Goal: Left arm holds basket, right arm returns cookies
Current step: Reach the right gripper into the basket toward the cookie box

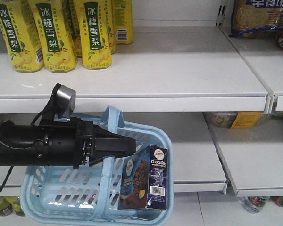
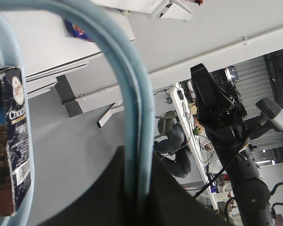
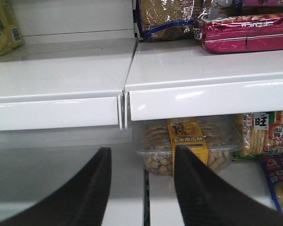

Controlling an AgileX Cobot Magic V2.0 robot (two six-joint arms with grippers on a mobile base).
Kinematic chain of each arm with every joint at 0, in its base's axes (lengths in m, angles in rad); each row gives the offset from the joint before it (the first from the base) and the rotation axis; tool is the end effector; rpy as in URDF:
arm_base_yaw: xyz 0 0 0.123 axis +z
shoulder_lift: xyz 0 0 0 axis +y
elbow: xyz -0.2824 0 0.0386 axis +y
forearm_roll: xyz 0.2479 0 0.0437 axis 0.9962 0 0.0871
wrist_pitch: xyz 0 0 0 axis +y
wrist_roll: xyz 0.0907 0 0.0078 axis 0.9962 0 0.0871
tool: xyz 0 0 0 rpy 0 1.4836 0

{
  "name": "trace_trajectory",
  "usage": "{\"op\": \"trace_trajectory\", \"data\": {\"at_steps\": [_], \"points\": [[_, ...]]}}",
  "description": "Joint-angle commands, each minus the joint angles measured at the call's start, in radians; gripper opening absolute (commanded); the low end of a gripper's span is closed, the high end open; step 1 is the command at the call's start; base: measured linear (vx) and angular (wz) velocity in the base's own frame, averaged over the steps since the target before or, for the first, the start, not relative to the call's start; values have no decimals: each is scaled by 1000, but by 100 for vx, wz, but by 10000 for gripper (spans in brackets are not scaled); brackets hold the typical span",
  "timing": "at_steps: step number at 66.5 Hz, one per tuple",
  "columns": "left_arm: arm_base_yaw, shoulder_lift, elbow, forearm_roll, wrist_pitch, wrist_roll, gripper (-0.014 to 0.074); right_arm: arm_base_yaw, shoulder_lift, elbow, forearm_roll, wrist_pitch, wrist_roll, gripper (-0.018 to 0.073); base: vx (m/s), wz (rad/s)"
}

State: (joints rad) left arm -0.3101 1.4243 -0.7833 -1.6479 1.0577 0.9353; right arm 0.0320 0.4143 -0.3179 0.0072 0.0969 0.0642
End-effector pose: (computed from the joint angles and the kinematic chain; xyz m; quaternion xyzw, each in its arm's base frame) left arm 0.2262 -0.1556 0.2765 0.0930 0.7693 -0.6055 0.1812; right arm 0.0984 0.0032 0.2819 0.0144 0.7435 0.0348 0.6677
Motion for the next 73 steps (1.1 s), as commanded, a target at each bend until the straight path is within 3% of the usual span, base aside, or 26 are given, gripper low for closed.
{"op": "trace_trajectory", "data": {"at_steps": [1, 12, 22, 54, 65, 73], "points": [[-5, -34, -35, -124, 65, 13, -6, -2, 13, -34, 1, -65, -8, 412, 0, 0], [-5, -34, -35, -124, 65, 13, -6, -2, 13, -37, 8, -61, -4, 494, 0, 0], [-5, -34, -35, -124, 65, 13, -6, 6, 41, -72, 122, -22, -4, 496, 0, 0], [-5, -34, -35, -124, 65, 13, -6, 438, 429, -210, 430, 77, -9, 496, 0, 0], [-5, -34, -35, -124, 65, 13, -6, 553, 611, -298, 468, 97, -9, 496, 0, 0], [-5, -34, -35, -124, 65, 13, -6, 585, 720, -369, 468, 116, -9, 496, 0, 0]]}}
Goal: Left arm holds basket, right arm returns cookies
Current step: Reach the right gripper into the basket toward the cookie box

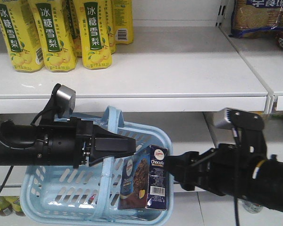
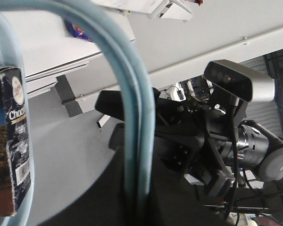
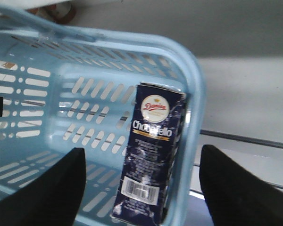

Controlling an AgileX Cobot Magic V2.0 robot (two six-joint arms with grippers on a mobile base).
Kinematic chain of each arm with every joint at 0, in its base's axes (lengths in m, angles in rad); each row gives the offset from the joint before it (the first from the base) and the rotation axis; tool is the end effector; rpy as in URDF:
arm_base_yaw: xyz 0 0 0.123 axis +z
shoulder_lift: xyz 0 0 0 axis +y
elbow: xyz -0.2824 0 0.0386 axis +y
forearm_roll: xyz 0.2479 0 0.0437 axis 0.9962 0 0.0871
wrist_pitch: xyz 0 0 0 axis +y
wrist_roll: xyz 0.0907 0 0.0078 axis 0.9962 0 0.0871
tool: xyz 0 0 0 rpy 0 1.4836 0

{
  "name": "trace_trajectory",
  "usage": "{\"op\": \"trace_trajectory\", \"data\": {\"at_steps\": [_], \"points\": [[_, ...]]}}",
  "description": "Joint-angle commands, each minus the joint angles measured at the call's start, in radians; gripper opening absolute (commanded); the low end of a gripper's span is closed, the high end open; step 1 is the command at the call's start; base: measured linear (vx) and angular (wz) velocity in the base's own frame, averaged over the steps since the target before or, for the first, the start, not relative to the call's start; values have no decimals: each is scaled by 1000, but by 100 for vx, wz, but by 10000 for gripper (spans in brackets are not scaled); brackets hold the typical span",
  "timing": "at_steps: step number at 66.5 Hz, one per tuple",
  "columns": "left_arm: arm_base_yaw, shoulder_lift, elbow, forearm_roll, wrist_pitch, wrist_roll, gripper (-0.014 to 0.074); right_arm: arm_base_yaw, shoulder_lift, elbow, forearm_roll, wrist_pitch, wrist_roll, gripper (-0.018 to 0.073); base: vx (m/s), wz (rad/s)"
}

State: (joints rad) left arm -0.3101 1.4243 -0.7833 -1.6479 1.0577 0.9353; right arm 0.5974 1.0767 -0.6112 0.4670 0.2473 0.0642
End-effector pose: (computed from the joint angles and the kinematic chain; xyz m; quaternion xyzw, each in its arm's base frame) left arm 0.2262 -0.1556 0.2765 0.0930 0.7693 -0.6055 0.1812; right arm 0.1728 0.1297 0.2665 -0.0604 0.8815 0.2881 0.3693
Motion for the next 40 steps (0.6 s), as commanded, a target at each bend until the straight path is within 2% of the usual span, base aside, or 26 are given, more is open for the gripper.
{"op": "trace_trajectory", "data": {"at_steps": [1, 17, 40], "points": [[-5, -34, -35, -124, 65, 13, -6, 20, 68, -83, 10, -30, -9, 496, 0, 0], [-5, -34, -35, -124, 65, 13, -6, 18, 211, -174, 12, 61, -13, 501, 0, 0], [-5, -34, -35, -124, 65, 13, -6, 18, 270, -177, 25, 46, -16, 501, 0, 0]]}}
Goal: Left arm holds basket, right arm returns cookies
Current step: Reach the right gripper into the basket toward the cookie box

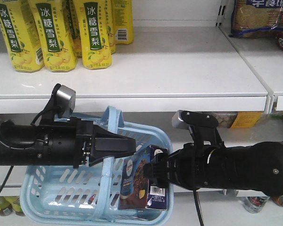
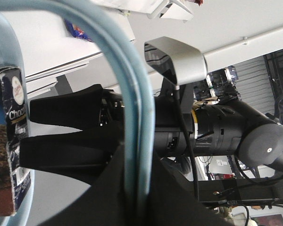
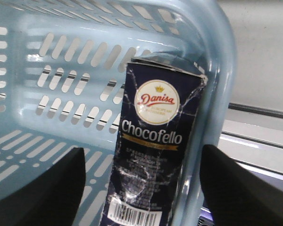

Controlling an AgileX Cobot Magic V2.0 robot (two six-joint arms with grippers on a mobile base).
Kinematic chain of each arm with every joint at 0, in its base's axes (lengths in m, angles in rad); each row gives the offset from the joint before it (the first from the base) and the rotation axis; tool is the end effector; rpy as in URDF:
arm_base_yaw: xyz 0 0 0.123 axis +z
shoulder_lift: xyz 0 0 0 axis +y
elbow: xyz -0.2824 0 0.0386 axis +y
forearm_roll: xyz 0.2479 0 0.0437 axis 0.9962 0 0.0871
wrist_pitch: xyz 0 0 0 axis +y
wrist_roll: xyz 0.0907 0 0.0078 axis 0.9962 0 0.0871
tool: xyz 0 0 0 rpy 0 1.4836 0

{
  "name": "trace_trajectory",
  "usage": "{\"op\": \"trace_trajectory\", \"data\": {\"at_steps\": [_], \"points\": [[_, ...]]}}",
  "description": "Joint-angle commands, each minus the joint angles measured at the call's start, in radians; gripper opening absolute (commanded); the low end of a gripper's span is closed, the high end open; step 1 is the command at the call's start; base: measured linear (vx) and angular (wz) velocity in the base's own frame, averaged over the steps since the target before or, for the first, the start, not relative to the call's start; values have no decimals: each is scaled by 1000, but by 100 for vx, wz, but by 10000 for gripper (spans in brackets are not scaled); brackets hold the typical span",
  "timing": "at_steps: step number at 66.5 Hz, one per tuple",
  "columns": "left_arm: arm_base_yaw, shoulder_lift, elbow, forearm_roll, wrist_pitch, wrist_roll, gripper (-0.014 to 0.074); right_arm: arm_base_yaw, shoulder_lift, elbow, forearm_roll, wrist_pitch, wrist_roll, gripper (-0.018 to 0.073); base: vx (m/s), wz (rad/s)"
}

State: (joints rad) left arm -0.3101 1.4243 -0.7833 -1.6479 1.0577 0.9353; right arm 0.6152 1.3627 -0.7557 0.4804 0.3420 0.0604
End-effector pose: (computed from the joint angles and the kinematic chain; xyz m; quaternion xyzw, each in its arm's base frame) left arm 0.2262 -0.1556 0.2765 0.0930 0.7693 -0.6055 0.1812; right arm 0.2114 0.1667 0.2356 -0.0739 0.9260 0.2557 0.2675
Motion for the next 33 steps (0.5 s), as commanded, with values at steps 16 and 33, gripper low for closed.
{"op": "trace_trajectory", "data": {"at_steps": [16, 33], "points": [[-5, -34, -35, -123, 65, 12, -6, 0, -8, -32, 14, -47, -12, 501, 0, 0], [-5, -34, -35, -123, 65, 12, -6, 2, -8, -32, 20, -33, -13, 501, 0, 0]]}}
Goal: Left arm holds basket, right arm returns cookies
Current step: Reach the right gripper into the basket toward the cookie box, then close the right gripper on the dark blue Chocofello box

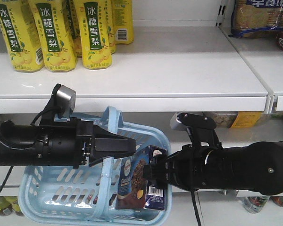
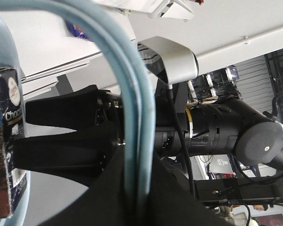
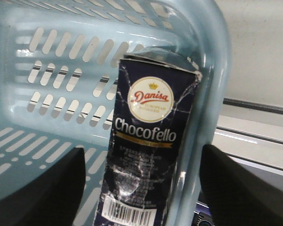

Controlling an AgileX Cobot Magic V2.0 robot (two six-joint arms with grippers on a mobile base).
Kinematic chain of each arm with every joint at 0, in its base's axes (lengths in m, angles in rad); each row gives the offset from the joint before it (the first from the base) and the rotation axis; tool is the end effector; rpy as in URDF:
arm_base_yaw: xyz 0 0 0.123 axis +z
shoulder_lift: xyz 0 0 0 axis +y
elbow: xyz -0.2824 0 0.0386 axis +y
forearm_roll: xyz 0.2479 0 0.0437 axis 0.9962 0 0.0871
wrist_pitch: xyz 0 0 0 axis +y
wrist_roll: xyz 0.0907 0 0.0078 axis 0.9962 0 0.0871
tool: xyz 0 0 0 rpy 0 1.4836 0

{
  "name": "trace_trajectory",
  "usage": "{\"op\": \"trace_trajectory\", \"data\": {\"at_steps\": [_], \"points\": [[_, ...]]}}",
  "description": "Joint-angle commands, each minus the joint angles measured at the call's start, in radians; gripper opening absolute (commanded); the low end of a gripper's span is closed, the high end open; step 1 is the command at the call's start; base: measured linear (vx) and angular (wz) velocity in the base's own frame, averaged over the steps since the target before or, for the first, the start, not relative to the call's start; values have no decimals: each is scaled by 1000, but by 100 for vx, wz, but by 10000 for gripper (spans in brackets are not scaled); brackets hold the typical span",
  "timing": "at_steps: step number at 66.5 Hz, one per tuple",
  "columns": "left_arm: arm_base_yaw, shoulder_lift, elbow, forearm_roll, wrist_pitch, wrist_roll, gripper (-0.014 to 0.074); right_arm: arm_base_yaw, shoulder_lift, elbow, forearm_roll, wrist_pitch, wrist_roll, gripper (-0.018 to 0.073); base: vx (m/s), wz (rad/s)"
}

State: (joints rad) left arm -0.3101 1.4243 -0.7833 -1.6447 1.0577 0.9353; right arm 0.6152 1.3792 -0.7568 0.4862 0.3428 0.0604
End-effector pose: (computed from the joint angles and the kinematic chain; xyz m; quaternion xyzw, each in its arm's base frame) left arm 0.2261 -0.1556 0.2763 0.0941 0.7700 -0.6046 0.1809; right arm 0.2129 0.1680 0.2315 -0.0713 0.9289 0.2536 0.2602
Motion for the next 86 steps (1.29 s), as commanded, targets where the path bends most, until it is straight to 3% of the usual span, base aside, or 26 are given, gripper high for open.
{"op": "trace_trajectory", "data": {"at_steps": [1, 9, 21, 33, 64, 86], "points": [[-5, -34, -35, -126, 65, 12, -6, 2, -24, -31, 16, -34, -13, 501, 0, 0], [-5, -34, -35, -126, 65, 12, -6, 2, -24, -31, 63, -26, -48, 501, 0, 0], [-5, -34, -35, -126, 65, 12, -6, 2, -24, -31, 211, -20, -202, 501, 0, 0], [-5, -34, -35, -126, 65, 12, -6, 2, 9, -35, 309, -33, -290, 501, 0, 0], [-5, -34, -35, -126, 65, 12, -6, 2, 192, -182, 343, 40, -351, 498, 0, 0], [-5, -34, -35, -126, 65, 12, -6, 2, 211, -211, 472, 139, -469, 498, 0, 0]]}}
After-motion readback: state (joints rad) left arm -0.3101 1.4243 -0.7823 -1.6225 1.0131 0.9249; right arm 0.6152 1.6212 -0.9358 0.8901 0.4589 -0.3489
